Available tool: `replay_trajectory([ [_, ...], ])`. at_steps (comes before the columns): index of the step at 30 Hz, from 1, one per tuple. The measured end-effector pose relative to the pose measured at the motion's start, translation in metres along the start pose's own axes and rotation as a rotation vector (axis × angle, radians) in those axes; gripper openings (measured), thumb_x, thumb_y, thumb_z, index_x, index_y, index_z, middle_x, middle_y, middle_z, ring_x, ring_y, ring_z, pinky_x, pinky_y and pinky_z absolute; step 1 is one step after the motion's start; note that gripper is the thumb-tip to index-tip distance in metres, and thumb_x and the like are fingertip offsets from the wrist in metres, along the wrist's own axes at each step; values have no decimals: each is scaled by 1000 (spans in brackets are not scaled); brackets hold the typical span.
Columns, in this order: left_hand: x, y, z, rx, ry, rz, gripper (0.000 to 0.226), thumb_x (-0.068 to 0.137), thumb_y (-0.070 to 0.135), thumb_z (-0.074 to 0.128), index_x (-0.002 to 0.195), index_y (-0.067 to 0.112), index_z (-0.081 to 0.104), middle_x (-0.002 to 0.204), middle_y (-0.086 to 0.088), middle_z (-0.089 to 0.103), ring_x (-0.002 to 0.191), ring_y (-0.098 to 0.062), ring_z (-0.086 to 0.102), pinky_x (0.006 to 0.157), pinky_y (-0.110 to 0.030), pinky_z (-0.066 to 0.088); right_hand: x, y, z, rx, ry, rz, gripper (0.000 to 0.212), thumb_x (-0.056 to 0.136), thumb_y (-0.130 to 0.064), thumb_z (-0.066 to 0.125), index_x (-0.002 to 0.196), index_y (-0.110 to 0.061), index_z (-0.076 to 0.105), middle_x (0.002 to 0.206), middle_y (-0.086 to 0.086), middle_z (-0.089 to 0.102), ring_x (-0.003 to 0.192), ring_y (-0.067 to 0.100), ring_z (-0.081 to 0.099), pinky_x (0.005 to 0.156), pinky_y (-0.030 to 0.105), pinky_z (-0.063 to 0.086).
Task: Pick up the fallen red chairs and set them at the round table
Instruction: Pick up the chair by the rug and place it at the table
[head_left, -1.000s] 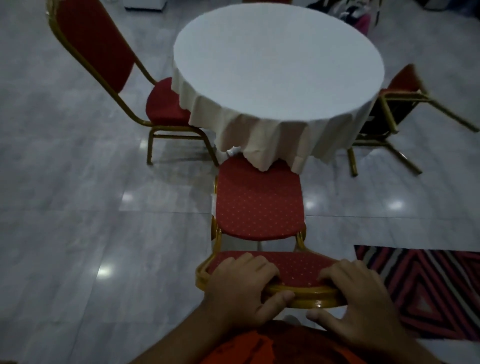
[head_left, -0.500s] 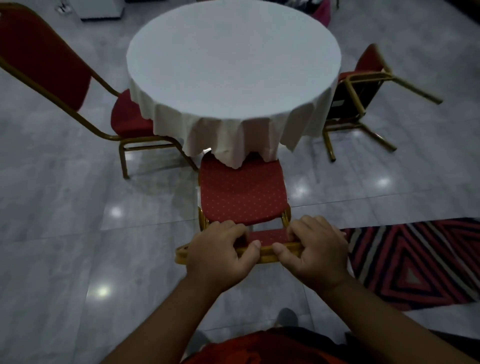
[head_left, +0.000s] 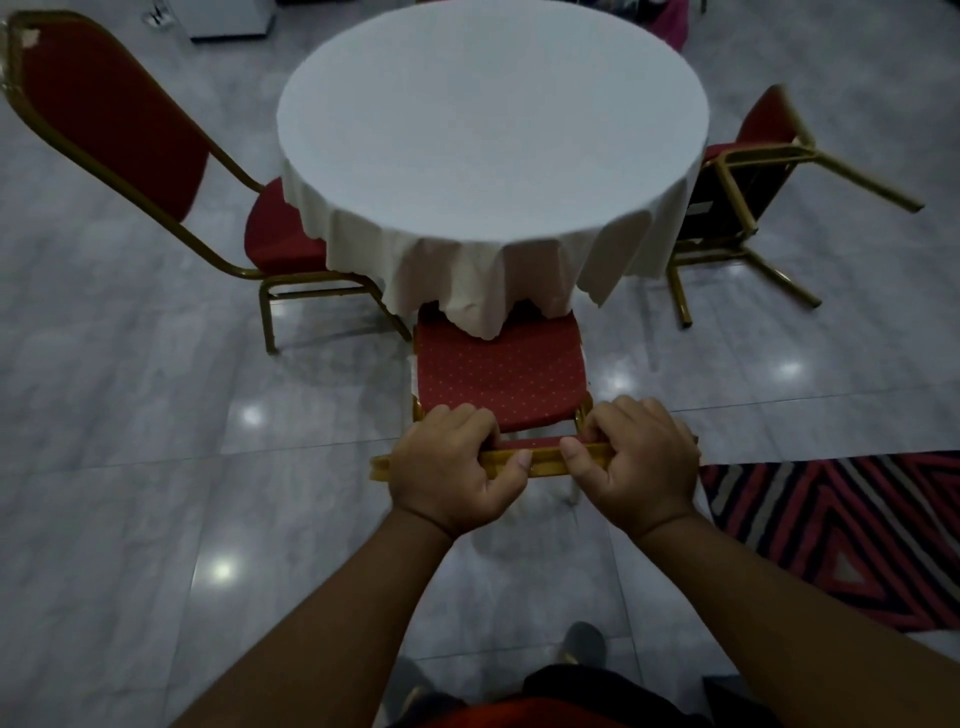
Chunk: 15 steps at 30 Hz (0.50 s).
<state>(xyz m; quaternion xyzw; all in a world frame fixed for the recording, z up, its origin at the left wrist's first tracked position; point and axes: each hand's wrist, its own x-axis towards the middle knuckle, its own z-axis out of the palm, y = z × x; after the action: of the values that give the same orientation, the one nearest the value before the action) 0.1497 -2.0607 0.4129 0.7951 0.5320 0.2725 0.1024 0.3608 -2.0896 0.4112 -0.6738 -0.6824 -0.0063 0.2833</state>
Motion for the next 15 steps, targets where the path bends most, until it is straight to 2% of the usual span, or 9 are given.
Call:
replay_trajectory([
  [9,15,-12,2,18,7,37,42,85,63,47,71,24,53,66,8,49,61,-14,44,51,-29,34,14,-2,4,-22,-78,37,47,88,-66,36,70,-25,47,69,-11,39,66,14,38,63,31,27],
  [15,22,-18,1,-3,26,54,43,84,62,49,69,22,53,64,7,49,60,-15,44,51,-28,30,19,-10,2,-37,-126,95,49,90,-73,30,74,-29,43,72,-13,37,70,15,40,66,36,36],
])
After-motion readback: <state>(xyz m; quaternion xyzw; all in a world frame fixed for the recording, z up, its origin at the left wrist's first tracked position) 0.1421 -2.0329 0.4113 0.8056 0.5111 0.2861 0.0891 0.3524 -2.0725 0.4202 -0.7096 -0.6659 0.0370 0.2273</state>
